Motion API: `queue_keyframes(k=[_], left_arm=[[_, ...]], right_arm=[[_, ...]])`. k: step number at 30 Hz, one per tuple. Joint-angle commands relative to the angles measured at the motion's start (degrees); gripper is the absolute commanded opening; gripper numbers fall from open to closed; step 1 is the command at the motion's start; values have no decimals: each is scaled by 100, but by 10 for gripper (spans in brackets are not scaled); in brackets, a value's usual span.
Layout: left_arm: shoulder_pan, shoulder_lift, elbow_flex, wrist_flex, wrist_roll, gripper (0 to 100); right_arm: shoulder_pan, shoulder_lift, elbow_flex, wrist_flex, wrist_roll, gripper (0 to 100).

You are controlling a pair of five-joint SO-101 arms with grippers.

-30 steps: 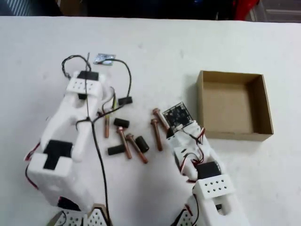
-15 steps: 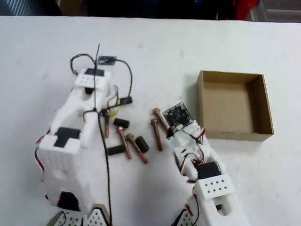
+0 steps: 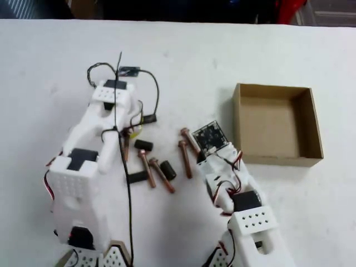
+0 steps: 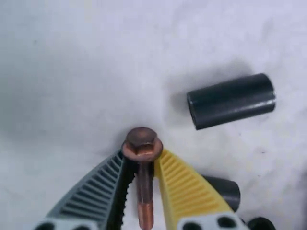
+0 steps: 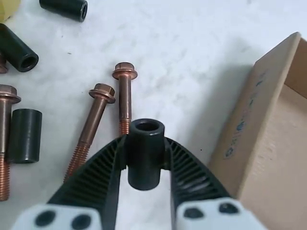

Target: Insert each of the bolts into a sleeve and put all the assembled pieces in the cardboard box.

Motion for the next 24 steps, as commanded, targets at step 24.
queue_keyframes(k=[24], left_arm=[[13,-2334,334,1196,35,20]], right_arm=[[-453,-127,-79,-1112,-1160,16]])
